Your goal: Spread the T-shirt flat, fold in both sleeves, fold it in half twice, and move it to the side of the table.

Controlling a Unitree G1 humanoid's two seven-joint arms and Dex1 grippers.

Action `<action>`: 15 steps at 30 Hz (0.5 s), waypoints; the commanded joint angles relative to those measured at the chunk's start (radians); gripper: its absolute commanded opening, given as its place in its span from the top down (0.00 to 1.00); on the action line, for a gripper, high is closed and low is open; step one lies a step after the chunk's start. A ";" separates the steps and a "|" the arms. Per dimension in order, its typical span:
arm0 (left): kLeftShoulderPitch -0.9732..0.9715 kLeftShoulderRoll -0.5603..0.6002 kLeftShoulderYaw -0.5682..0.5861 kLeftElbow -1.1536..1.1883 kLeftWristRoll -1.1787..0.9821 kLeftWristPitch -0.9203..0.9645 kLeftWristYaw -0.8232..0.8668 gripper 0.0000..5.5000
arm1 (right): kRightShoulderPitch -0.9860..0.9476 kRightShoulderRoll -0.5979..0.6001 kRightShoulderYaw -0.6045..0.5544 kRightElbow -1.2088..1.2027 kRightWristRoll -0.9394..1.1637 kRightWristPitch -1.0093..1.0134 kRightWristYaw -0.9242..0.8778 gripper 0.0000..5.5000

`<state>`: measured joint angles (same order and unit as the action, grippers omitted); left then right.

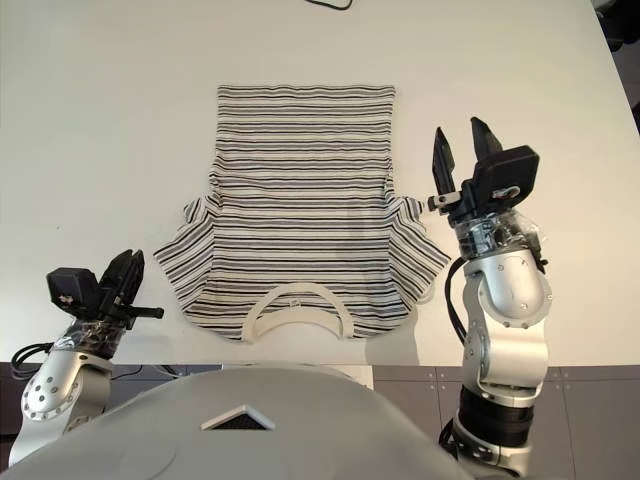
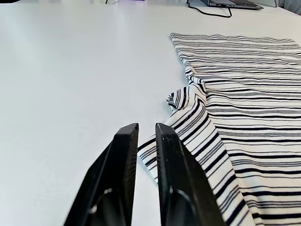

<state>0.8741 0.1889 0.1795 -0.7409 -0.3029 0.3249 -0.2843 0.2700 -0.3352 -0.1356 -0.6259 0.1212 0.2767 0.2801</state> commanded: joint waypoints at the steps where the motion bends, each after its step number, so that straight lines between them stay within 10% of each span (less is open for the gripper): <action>1: -0.014 0.028 0.034 0.091 -0.056 0.040 -0.046 0.88 | -0.034 -0.014 0.024 0.033 -0.007 -0.030 0.027 0.65; 15: -0.211 0.042 0.057 0.285 -0.206 0.187 -0.073 0.79 | -0.089 -0.010 0.094 0.096 -0.013 -0.044 0.066 0.65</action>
<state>0.6877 0.2281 0.2378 -0.4876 -0.5038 0.4788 -0.3674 0.1954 -0.3406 -0.0557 -0.5412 0.1182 0.2409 0.3411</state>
